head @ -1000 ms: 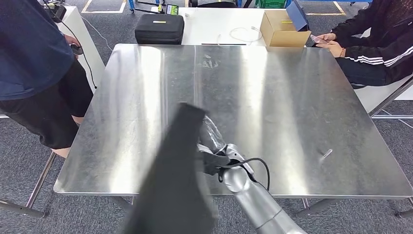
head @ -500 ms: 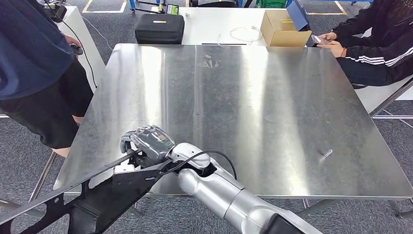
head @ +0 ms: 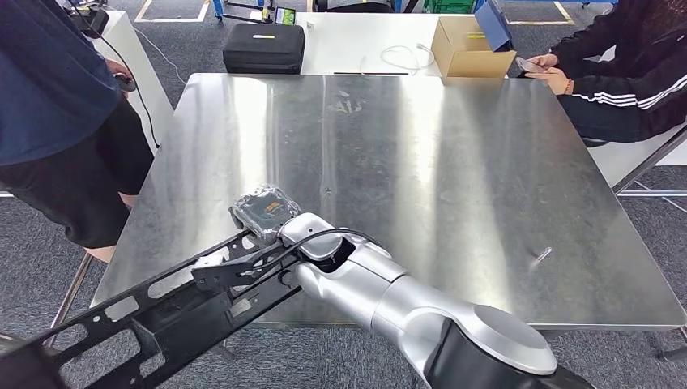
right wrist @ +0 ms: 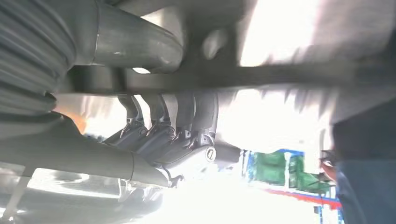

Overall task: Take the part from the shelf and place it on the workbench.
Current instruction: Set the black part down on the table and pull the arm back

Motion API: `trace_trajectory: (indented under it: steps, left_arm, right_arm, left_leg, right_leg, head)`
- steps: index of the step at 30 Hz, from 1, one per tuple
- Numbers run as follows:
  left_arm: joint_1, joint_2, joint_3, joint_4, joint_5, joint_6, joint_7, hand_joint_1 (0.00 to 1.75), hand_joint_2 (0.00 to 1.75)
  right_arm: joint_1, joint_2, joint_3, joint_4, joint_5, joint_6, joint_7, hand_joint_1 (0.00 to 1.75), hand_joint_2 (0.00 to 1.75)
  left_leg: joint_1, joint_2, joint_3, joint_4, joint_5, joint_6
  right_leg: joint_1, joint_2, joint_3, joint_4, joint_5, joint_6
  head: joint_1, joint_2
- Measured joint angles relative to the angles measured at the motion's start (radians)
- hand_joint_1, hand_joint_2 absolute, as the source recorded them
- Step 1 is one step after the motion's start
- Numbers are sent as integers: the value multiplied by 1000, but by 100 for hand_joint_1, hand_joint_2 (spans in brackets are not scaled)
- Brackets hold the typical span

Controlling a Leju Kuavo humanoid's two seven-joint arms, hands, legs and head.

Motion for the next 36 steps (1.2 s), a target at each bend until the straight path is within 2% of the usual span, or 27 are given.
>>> trace_trajectory:
  steps: [6,15,23,28,36]
  left_arm:
    - [-1,-1,-1,0,-2,11,5,0,175]
    - [-1,-2,-1,0,-2,16,8,0,175]
    - [-1,-2,-2,0,-3,17,7,0,175]
    - [-1,0,-8,0,-12,16,6,0,175]
    - [5,6,-16,0,-12,16,6,0,175]
  right_arm:
    - [-66,-2,7,97,-44,-2,70,175,175]
    - [-135,-5,-28,223,-65,-13,101,175,175]
    - [-159,-11,-47,276,-63,-17,134,175,175]
    - [-198,-52,-69,297,-68,-19,165,175,175]
    - [-277,-157,-99,321,-67,-24,219,175,175]
  left_leg:
    - [0,-1,0,0,0,0]
    - [0,-1,0,0,0,0]
    - [0,-1,0,0,0,0]
    - [0,-1,0,0,0,0]
    - [-1,-1,0,1,1,2]
  right_leg:
    - [0,-1,0,0,0,0]
    - [0,-1,4,0,0,0]
    - [0,-1,2,0,0,0]
    - [0,-1,0,0,0,0]
    - [-1,-1,8,0,1,2]
  head:
    - [0,0]
    - [0,0]
    - [-1,0]
    - [-1,0]
    - [-1,0]
